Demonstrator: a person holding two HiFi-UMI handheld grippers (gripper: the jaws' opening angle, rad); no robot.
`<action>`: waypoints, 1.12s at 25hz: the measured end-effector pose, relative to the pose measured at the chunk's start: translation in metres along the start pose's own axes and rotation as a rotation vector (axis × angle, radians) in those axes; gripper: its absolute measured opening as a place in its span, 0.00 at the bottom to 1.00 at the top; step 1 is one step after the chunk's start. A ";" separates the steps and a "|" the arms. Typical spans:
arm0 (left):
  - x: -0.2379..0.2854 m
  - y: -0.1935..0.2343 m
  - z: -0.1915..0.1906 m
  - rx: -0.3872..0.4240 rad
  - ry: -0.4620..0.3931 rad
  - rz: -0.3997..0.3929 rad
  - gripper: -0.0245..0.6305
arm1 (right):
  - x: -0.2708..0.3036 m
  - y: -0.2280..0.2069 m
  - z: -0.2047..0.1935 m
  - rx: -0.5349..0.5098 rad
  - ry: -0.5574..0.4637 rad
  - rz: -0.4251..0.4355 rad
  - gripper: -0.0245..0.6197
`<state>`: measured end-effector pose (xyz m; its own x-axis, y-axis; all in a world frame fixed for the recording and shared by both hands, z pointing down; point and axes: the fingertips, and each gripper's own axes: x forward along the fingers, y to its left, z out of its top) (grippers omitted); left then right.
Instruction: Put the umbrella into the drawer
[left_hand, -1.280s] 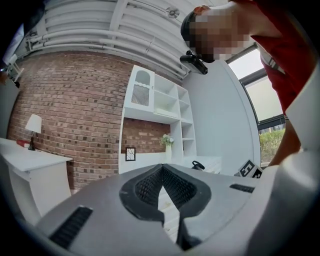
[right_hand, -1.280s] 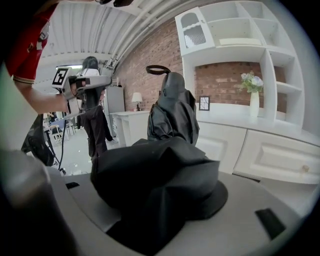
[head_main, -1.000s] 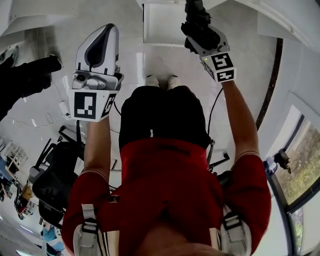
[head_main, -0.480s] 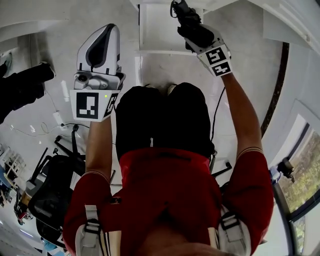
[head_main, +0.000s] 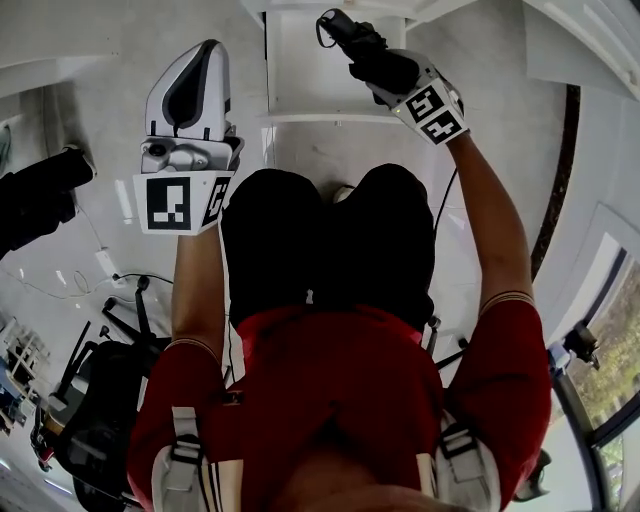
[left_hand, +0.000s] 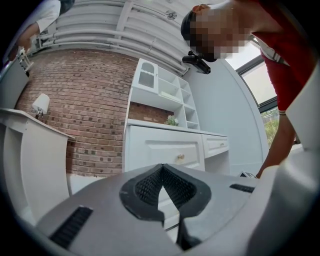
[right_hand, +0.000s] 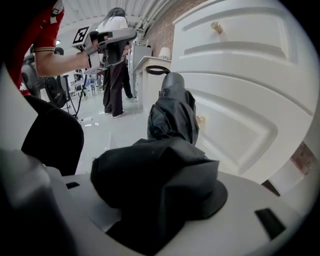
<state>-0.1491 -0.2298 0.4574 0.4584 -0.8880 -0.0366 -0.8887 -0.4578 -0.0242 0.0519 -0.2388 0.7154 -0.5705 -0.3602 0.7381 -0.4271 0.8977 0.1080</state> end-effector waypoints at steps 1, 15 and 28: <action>0.001 0.002 -0.007 0.003 -0.006 0.004 0.05 | 0.007 0.002 -0.005 0.001 0.009 0.012 0.44; 0.003 0.003 -0.089 0.028 -0.094 0.015 0.05 | 0.095 0.010 -0.081 0.008 0.218 0.118 0.44; -0.016 0.005 -0.107 0.049 -0.141 0.020 0.05 | 0.139 -0.002 -0.124 0.275 0.474 0.095 0.44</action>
<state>-0.1617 -0.2229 0.5649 0.4395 -0.8805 -0.1777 -0.8981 -0.4340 -0.0711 0.0606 -0.2588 0.9007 -0.2648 -0.0708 0.9617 -0.5930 0.7984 -0.1045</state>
